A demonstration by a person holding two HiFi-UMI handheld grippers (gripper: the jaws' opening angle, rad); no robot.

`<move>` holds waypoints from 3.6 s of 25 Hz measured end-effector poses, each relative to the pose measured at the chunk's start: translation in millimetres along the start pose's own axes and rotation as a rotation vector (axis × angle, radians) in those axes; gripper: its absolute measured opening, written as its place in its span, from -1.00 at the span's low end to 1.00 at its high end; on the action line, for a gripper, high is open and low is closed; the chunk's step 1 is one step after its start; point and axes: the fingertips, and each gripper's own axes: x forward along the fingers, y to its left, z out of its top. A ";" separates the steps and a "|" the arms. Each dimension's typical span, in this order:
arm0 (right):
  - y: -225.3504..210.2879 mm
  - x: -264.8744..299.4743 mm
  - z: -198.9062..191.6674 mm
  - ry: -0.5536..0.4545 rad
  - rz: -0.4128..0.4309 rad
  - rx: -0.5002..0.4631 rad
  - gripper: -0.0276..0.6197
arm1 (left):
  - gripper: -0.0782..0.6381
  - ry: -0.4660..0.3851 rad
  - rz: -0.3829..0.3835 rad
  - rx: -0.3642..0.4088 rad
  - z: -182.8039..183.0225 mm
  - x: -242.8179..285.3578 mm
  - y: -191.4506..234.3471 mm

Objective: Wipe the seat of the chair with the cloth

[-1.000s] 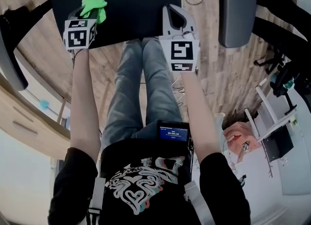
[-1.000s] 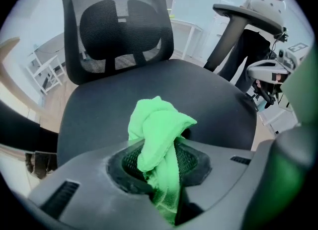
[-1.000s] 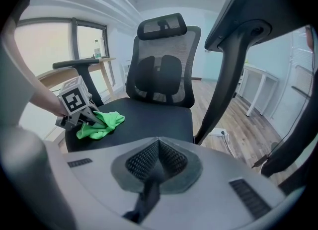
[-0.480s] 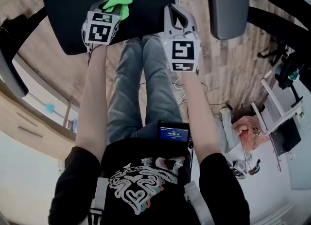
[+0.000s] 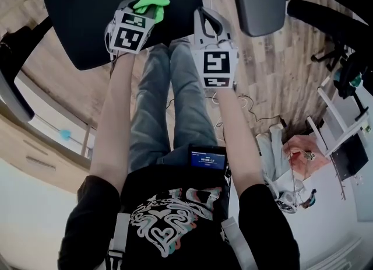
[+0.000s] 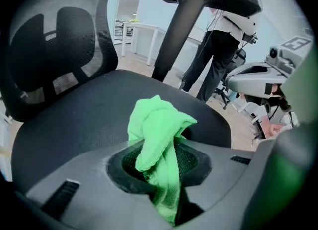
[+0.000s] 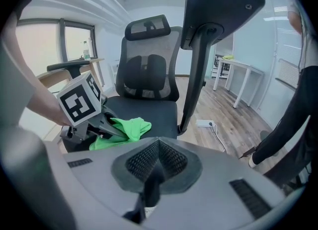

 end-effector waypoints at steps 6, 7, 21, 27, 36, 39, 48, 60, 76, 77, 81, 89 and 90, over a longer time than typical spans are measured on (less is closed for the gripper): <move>3.4 0.1 -2.4 0.004 0.003 0.002 -0.91 | -0.49 -0.011 -0.034 0.034 5.7 4.3 -14.9; 4.2 0.7 -1.5 0.003 0.004 0.000 -0.91 | -0.49 -0.012 -0.036 0.035 5.3 4.2 -14.8; 18.3 9.5 4.9 -0.006 0.041 -0.031 -0.91 | -0.49 -0.018 -0.019 0.144 6.5 -1.0 -14.8; 32.7 10.1 15.0 -0.022 0.091 -0.079 -0.91 | -0.49 -0.044 0.003 0.130 9.7 -17.1 -8.1; 61.7 1.1 40.0 -0.068 0.199 -0.140 -0.91 | -0.49 -0.129 0.105 0.042 3.9 -72.4 13.4; 66.6 -5.3 54.9 -0.091 0.211 -0.141 -0.91 | -0.49 -0.128 0.124 0.086 -3.5 -90.7 16.7; 71.2 -54.4 111.8 -0.162 0.285 -0.157 -0.91 | -0.49 -0.261 0.241 -0.052 20.9 -188.6 21.4; 113.9 -146.7 206.9 -0.277 0.335 -0.220 -0.91 | -0.49 -0.403 0.334 -0.110 9.0 -337.4 1.5; 108.9 -242.8 287.9 -0.387 0.285 -0.303 -0.91 | -0.49 -0.588 0.417 -0.099 61.6 -478.0 -32.5; 105.9 -250.4 293.5 -0.398 0.278 -0.297 -0.91 | -0.49 -0.597 0.425 -0.099 65.0 -487.5 -35.2; 95.2 -274.4 315.7 -0.449 0.254 -0.286 -0.91 | -0.49 -0.647 0.459 -0.073 82.5 -526.9 -43.8; 88.5 -307.8 343.8 -0.517 0.241 -0.215 -0.91 | -0.49 -0.760 0.514 -0.097 94.7 -592.7 -51.3; 87.6 -313.1 347.8 -0.528 0.240 -0.211 -0.91 | -0.49 -0.772 0.519 -0.098 97.1 -598.7 -53.2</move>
